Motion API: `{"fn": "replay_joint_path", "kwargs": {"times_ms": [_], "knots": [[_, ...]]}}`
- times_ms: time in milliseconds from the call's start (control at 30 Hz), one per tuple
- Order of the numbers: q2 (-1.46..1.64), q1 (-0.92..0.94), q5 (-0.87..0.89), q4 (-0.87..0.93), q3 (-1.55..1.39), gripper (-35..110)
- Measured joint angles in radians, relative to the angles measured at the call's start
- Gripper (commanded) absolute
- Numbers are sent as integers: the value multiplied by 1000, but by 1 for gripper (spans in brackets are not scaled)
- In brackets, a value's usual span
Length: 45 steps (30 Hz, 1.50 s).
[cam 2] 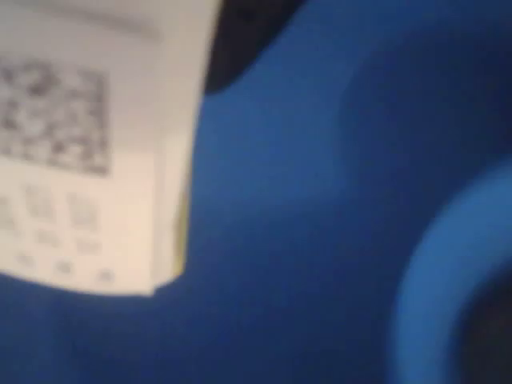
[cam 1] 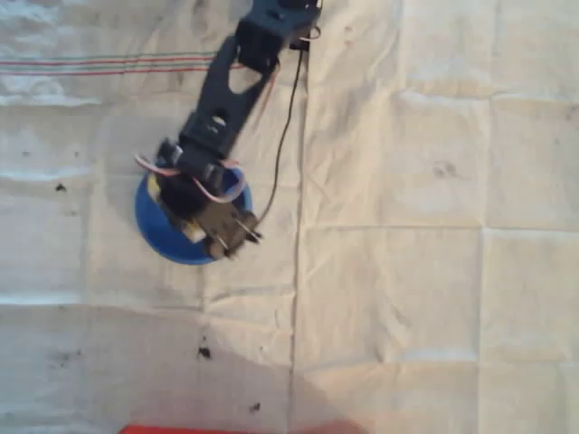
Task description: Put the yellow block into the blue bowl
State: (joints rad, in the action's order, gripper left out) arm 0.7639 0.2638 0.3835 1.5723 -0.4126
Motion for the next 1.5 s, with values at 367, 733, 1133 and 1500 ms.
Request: {"fn": "replay_joint_path", "kwargs": {"times_ms": [367, 733, 1133, 1500], "knots": [[-57, -14, 0, 6, 54, 0], [-57, -17, 0, 146, 63, 3], [-57, 91, 0, 146, 69, 37], [23, 83, 0, 161, 95, 35]]}}
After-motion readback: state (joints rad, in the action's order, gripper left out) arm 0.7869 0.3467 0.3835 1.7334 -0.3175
